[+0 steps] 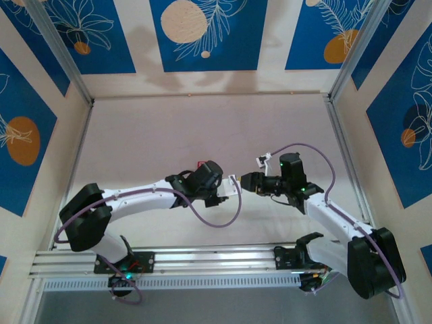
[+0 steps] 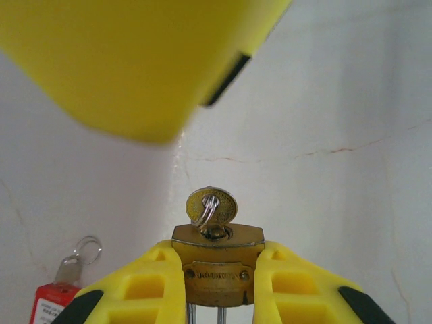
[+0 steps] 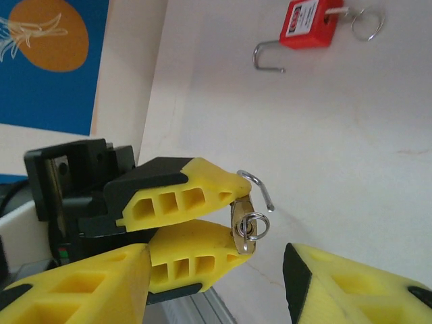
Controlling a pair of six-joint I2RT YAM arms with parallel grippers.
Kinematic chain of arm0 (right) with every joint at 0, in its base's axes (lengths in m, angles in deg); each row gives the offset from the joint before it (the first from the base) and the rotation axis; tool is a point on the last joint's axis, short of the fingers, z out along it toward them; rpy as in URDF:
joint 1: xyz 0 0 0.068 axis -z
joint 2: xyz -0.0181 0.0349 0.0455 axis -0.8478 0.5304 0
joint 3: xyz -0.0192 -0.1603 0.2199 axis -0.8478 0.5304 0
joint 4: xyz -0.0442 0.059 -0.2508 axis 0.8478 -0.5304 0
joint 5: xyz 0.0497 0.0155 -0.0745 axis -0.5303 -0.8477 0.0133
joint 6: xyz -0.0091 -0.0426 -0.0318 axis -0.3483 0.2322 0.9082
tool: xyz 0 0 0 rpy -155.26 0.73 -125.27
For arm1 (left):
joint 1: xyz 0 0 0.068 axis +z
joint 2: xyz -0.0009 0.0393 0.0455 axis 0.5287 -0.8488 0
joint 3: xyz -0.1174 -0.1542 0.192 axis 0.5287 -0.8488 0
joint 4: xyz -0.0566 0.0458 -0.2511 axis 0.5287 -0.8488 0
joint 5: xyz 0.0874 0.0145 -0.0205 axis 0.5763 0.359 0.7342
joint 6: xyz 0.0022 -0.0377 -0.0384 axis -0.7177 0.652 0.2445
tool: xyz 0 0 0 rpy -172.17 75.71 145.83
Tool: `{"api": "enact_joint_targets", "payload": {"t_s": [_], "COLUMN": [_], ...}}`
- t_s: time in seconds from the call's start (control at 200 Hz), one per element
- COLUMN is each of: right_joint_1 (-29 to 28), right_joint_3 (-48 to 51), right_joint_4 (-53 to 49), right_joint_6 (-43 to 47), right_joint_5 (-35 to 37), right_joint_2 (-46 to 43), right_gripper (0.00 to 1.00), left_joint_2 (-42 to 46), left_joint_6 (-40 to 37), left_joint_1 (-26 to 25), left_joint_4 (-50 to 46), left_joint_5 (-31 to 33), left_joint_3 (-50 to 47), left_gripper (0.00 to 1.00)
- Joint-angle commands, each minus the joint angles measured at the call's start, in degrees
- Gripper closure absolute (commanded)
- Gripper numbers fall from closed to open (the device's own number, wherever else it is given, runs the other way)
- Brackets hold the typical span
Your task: Unlock with the key
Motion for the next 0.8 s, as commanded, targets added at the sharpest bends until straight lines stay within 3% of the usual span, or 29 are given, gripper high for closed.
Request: {"api": "enact_joint_targets", "payload": {"t_s": [0.0,0.36,0.795], "right_joint_1": [-1.31,-3.74,-6.42], "right_joint_3": [-1.38,-1.64,-3.40], "right_joint_4": [1.39,3.22,4.76], "right_joint_6": [1.13,1.40,1.73], "right_joint_5": [-1.37,-1.00,0.18], "right_joint_2": [1.49,6.02,10.49], "right_gripper": [0.45,0.55,0.55], "left_joint_2": [0.56,1.51,1.35], "left_joint_6": [1.47,2.16,2.04], "left_joint_1": [0.67,1.46,1.47], "left_joint_4": [-0.64,-0.69,-2.07], "left_joint_5": [-2.94,-4.97,-6.47], "left_joint_3": [2.01,2.20,3.49], "left_gripper": [0.85,0.84,0.83]}}
